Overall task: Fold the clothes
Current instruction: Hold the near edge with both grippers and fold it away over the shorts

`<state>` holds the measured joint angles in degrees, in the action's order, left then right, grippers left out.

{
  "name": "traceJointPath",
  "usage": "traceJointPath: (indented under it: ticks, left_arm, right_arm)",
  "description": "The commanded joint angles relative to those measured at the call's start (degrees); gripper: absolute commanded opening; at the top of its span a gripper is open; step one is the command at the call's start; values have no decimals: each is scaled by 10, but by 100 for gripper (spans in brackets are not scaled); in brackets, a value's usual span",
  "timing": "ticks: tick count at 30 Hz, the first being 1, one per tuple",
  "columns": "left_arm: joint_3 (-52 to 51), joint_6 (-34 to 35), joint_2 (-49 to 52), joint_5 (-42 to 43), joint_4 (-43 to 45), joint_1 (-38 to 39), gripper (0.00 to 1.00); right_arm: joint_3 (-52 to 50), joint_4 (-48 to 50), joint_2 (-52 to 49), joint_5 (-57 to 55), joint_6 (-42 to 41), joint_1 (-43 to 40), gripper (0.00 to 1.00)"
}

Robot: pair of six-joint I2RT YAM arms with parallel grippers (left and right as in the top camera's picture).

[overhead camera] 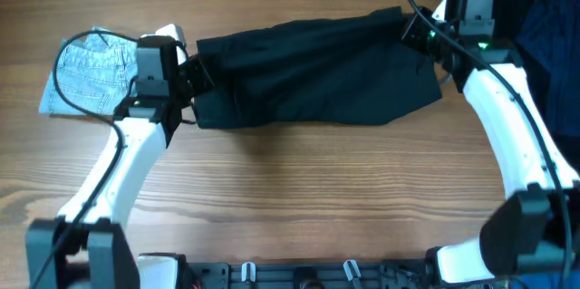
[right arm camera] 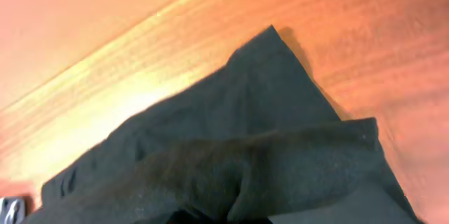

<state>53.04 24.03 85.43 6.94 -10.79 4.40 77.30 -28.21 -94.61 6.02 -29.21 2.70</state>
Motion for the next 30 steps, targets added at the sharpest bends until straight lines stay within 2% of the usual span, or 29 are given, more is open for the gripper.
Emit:
traceJointPath:
  ticks: [1,6,9,14,18,21,25,26,27,29,30]
  left_arm:
    - [10,24,47,5,49,-2,4]
    - [10,39,100,16,129,4,4]
    - [10,61,118,46,167,13,4]
    - [10,63,121,47,168,39,4]
    - [10,63,121,-46,129,35,4]
    - [10,65,121,-70,129,24,4]
    - [10,67,121,-81,134,14,4]
    - [10,67,121,-81,137,12,9]
    - [10,67,121,-81,138,10,34]
    - [10,66,121,-81,137,9,71]
    - [10,64,121,-81,134,8,75]
  right_arm:
    - [10,39,-47,0,8,-9,4]
    - [10,59,-112,-9,7,-9,4]
    - [10,55,-133,-56,5,-10,4]
    - [10,38,-133,-82,-49,-33,4]
    - [10,59,-133,-27,-5,-37,5]
    - [10,96,-133,31,21,-37,6]
    - [10,116,-138,32,21,-37,8]
    - [10,120,-141,30,21,-37,15]
    - [10,127,-145,30,21,-37,50]
    - [10,130,-147,28,37,-39,83]
    - [10,127,-146,28,53,-45,100]
